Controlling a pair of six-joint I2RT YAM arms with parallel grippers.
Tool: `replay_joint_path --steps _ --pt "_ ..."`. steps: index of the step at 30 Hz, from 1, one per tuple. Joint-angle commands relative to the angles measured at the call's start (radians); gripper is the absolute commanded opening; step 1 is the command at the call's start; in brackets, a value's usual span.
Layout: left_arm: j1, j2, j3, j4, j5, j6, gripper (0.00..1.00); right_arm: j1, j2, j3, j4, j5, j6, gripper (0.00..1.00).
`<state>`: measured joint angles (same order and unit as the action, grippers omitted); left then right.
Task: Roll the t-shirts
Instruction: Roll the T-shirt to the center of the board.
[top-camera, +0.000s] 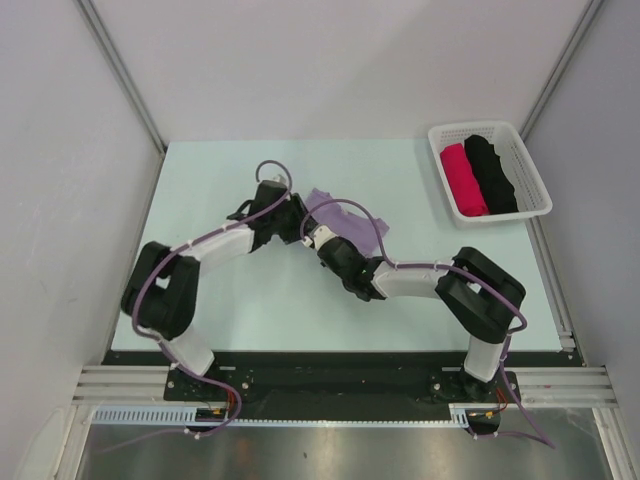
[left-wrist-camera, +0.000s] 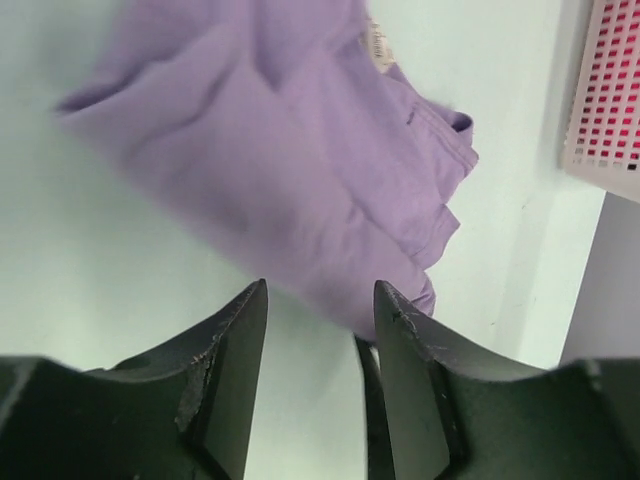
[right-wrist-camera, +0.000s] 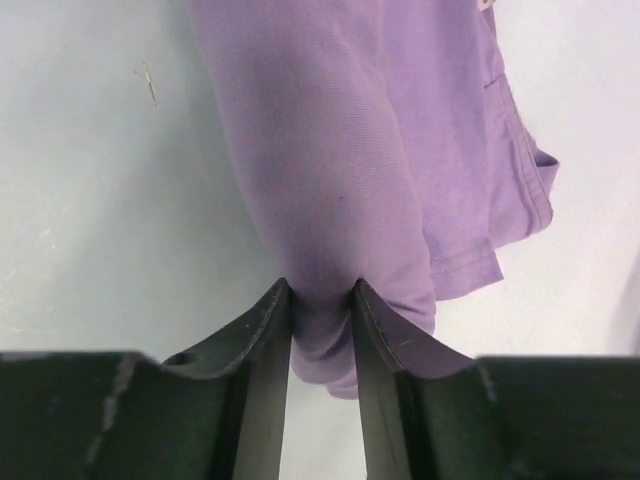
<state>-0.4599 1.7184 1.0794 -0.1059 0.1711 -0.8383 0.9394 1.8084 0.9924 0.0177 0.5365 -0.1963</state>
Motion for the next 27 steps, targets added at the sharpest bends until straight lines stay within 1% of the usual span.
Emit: replay_joint_path --steps 1,2,7,8,11,12,13,16,18,21,24,25,27 --pt "0.036 -0.179 -0.108 0.014 -0.041 -0.044 0.52 -0.005 -0.053 0.048 -0.045 -0.079 0.014 0.32" --pt "0.043 -0.203 -0.155 0.017 -0.05 -0.048 0.52 -0.005 -0.064 0.055 -0.061 -0.131 0.023 0.3" --pt "0.049 -0.338 -0.304 0.044 -0.068 -0.071 0.52 -0.008 -0.118 0.087 -0.179 -0.321 0.084 0.27" --pt "0.049 -0.385 -0.356 0.048 -0.076 -0.074 0.52 -0.008 -0.127 0.088 -0.189 -0.379 0.095 0.27" --pt "0.049 -0.466 -0.444 0.052 -0.064 -0.071 0.51 -0.014 -0.156 0.095 -0.223 -0.511 0.132 0.25" --pt "0.049 -0.483 -0.463 0.049 -0.062 -0.07 0.51 -0.019 -0.161 0.098 -0.237 -0.526 0.139 0.25" --pt "0.047 -0.506 -0.501 0.051 -0.061 -0.067 0.5 -0.024 -0.164 0.101 -0.245 -0.618 0.159 0.24" --pt "0.043 -0.578 -0.567 0.052 -0.05 -0.062 0.5 -0.037 -0.161 0.101 -0.26 -0.731 0.211 0.23" --pt "0.038 -0.611 -0.585 0.049 -0.05 -0.05 0.49 -0.044 -0.149 0.101 -0.257 -0.77 0.241 0.22" --pt "0.027 -0.609 -0.607 0.066 -0.047 -0.05 0.5 -0.05 -0.12 0.095 -0.233 -0.777 0.29 0.22" --pt "0.026 -0.56 -0.595 0.103 -0.033 -0.058 0.49 -0.074 -0.092 0.095 -0.206 -0.782 0.327 0.22" --pt "0.024 -0.547 -0.573 0.154 -0.03 -0.056 0.49 -0.088 -0.089 0.095 -0.203 -0.793 0.334 0.22" --pt "0.023 -0.501 -0.543 0.17 -0.038 -0.054 0.49 -0.102 -0.089 0.095 -0.196 -0.806 0.348 0.22"
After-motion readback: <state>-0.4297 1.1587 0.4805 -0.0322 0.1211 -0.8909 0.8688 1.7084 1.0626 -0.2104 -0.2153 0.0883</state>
